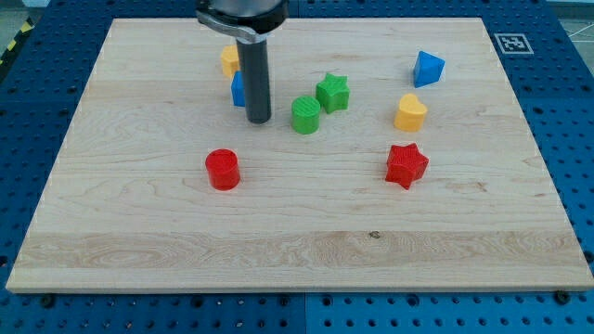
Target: Move green circle to blue cube
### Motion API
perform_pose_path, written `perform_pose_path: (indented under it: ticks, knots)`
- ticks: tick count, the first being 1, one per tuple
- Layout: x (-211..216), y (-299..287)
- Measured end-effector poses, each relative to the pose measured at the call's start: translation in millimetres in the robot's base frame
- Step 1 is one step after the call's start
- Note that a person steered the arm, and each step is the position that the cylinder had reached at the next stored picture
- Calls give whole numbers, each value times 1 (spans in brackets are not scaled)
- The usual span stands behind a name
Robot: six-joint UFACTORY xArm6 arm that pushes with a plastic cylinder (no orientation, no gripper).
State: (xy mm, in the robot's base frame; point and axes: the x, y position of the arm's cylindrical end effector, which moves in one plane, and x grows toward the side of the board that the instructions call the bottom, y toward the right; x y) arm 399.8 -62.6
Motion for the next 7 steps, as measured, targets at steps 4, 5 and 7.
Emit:
perform_pose_path:
  ticks: [4, 5, 7]
  knots:
    - [-31, -5]
    - [-29, -5]
    - [20, -14]
